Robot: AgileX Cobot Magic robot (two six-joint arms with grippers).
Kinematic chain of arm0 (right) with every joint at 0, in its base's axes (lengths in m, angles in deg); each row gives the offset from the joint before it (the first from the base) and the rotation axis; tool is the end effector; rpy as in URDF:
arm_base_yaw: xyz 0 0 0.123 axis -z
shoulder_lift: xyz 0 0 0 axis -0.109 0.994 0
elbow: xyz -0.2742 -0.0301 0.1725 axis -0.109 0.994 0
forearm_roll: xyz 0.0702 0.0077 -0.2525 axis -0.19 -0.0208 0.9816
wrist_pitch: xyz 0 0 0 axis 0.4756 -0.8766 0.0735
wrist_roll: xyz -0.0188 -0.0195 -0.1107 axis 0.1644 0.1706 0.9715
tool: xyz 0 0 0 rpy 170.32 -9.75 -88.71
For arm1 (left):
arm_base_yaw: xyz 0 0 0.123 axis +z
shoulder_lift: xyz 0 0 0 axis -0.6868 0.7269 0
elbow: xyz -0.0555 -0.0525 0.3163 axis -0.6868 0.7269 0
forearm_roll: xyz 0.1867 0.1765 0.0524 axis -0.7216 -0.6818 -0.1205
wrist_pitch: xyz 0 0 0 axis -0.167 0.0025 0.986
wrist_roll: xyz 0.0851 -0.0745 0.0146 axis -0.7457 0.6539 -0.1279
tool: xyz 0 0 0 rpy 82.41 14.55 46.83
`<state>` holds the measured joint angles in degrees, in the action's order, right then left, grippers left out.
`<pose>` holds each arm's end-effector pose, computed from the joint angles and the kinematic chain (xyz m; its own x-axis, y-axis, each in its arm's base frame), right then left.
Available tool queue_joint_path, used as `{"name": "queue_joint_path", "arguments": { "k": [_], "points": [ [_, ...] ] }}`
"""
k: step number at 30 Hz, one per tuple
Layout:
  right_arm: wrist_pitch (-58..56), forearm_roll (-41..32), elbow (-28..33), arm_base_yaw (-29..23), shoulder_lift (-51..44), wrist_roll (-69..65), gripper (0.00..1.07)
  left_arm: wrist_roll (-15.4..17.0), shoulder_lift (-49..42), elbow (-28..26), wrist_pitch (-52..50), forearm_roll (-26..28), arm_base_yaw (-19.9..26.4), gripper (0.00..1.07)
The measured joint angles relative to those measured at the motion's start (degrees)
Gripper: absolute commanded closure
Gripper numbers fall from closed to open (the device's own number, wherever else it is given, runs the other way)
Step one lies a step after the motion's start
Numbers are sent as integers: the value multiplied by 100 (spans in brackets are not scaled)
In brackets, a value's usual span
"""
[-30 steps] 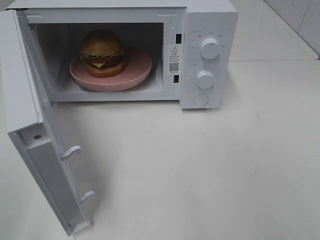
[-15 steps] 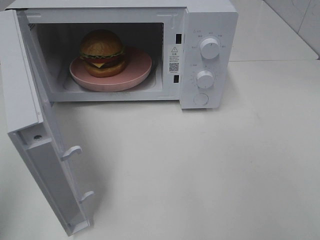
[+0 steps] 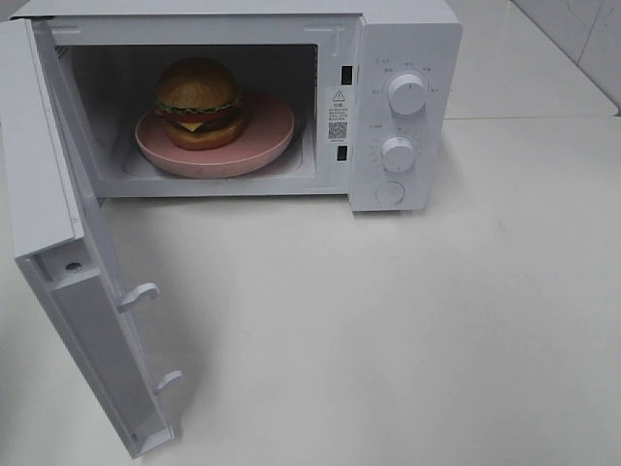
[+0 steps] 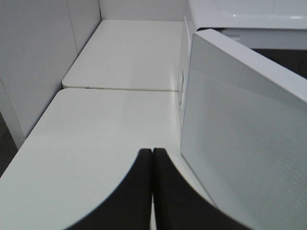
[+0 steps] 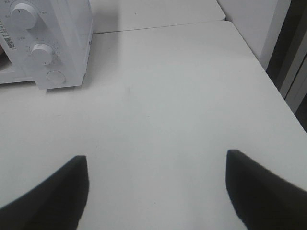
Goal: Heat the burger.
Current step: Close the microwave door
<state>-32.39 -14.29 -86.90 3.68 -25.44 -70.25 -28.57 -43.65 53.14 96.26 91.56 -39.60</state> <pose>-0.0110 -0.0142 0.2791 -0.3701 0.0367 -0.9283 0.0859 0.9963 0.0051 0.0986 0.0030 0.2791 -0.2560 -0.0235 -0.9664 -0.0375 0.9992 -0.0143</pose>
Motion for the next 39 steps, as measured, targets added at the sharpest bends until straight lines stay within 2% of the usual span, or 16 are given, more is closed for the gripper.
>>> {"name": "queue_joint_path", "arguments": {
  "k": [8,12,16,19,21,22,24,27,29,30,32,33,35,36,38,39],
  "points": [
    [0,0,0,0,0,0,31,0,504,338,-1243,235,0,107],
    [0,0,0,0,0,0,31,11,1140,384,-2086,275,0,107],
    [0,0,0,0,0,0,31,23,1742,390,-2756,80,0,107],
    [0,0,0,0,0,0,31,46,1862,390,-2842,-11,0,107],
    [0,0,0,0,0,0,31,275,2212,390,-3008,-321,0,107],
    [0,0,0,0,0,0,31,275,2212,390,-3008,-321,0,107],
    [0,0,0,0,0,0,31,934,2532,395,-3157,-877,0,107],
    [0,0,0,0,0,0,31,1112,2613,395,-3237,-1083,0,107],
    [0,0,0,0,0,0,31,1759,2922,395,-3638,-2074,0,107],
    [0,0,0,0,0,0,31,1759,2922,395,-3638,-2074,0,107],
    [0,0,0,0,0,0,31,2303,3140,395,-3953,-2767,0,107],
    [0,0,0,0,0,0,31,2303,3140,395,-3953,-2767,0,107],
    [0,0,0,0,0,0,31,2911,3449,395,-4458,-3621,0,107],
    [0,0,0,0,0,0,31,2911,3449,395,-4458,-3621,0,107],
    [0,0,0,0,0,0,31,3220,3713,395,-4859,-3994,0,107],
    [0,0,0,0,0,0,31,3220,3713,395,-4859,-3994,0,107]
  ]
}}
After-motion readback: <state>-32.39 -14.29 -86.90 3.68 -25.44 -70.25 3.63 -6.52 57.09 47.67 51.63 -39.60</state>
